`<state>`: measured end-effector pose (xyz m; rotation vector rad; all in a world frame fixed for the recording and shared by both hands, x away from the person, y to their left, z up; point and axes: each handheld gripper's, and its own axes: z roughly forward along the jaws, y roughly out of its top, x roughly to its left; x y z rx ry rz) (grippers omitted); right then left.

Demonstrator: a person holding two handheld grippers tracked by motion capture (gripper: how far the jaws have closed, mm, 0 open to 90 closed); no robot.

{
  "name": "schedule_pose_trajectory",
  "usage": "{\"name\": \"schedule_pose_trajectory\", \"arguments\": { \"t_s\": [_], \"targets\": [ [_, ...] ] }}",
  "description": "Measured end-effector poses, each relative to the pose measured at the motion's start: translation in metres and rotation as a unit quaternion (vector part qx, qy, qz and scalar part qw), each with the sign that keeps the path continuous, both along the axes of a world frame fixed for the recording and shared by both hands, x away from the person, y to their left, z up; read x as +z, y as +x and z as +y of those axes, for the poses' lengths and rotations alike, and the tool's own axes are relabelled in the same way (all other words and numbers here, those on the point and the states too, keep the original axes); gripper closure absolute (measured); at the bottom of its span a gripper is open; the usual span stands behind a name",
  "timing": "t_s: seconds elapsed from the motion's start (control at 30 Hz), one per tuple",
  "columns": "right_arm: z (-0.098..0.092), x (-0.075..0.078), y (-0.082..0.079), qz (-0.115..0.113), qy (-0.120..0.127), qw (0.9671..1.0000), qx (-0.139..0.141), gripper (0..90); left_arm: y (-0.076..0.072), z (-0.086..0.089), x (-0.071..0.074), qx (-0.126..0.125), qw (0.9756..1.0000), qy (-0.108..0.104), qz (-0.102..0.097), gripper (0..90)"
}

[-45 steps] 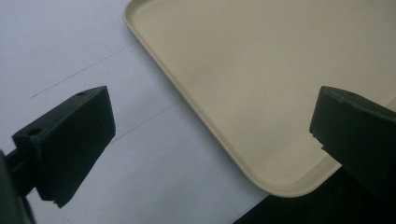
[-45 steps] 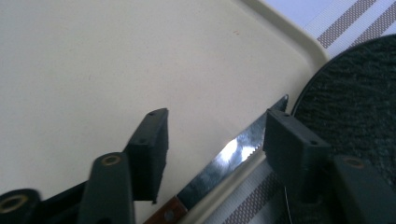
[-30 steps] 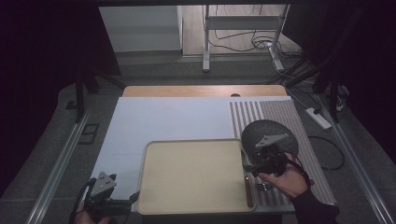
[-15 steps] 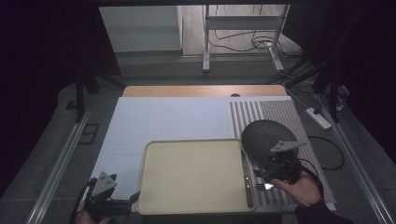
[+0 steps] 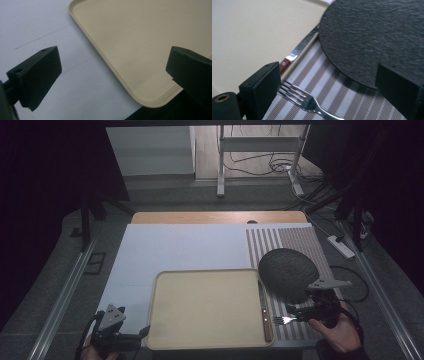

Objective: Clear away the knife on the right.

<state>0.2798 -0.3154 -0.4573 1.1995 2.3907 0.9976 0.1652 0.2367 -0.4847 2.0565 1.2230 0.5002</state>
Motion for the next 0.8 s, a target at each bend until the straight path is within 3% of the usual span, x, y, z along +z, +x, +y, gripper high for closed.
{"name": "schedule_pose_trajectory", "arguments": {
  "t_s": [0.47, 0.57, 0.67, 0.8],
  "targets": [
    [-0.027, -0.007, -0.016, 0.01, 0.046, 0.9987, -0.017, 3.5, 0.0, 0.001, 0.0, 0.002, 1.0, -0.003, 0.0, 0.1],
    [-0.032, -0.01, -0.015, 0.024, 0.06, 0.9977, -0.022, 3.4, 0.0, 0.001, 0.0, 0.001, 1.0, -0.003, 0.0, 0.1],
    [-0.036, -0.009, -0.016, 0.023, 0.078, 0.9964, -0.026, 3.3, 0.0, 0.001, 0.0, 0.001, 1.0, -0.003, -0.001, 0.1],
    [-0.035, -0.01, -0.016, 0.019, 0.07, 0.9971, -0.021, 3.3, 0.0, 0.0, 0.0, 0.001, 1.0, -0.002, -0.001, 0.1]
  ]
}}
